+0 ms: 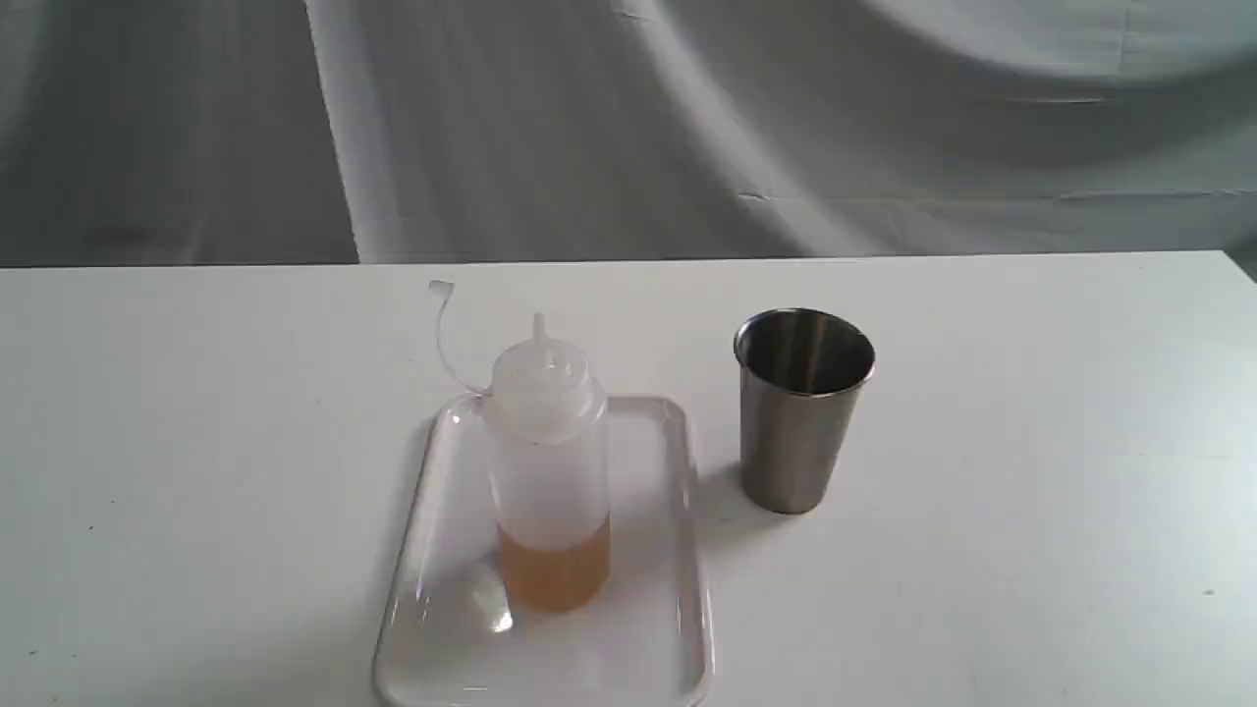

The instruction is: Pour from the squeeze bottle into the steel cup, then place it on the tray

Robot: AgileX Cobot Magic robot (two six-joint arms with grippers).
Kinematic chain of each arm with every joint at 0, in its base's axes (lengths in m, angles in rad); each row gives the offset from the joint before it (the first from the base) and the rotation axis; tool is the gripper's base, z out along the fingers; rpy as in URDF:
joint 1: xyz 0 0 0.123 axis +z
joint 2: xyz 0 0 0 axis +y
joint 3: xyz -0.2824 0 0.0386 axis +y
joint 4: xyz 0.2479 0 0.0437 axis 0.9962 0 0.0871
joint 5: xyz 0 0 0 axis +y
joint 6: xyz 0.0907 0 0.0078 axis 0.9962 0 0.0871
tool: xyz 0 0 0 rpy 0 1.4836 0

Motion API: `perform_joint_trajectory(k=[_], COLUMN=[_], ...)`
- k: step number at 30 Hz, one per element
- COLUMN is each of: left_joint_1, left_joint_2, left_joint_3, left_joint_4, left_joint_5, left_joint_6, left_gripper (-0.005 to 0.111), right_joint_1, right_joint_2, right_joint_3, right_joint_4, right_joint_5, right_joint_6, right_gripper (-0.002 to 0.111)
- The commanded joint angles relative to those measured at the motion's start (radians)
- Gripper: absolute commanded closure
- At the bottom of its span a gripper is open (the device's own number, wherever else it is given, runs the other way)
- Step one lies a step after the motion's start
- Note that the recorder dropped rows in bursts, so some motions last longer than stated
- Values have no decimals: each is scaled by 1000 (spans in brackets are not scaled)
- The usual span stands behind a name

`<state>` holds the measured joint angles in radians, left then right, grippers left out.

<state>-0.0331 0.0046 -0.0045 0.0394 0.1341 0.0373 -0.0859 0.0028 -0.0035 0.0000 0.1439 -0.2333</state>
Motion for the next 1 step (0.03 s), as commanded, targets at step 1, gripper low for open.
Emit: perform_joint_trajectory(k=[1], left_joint_1=[-5], left_joint_2=[-5], left_joint_3=[4], left_joint_4=[1], left_joint_5=[-2], left_joint_6=[-3], left_gripper=[98], right_joint_1=[-7], right_joint_2=[-3], right_joint_3=[4], right_joint_4=[-8], right_joint_5=[2], right_joint_6=[6], right_gripper=[108])
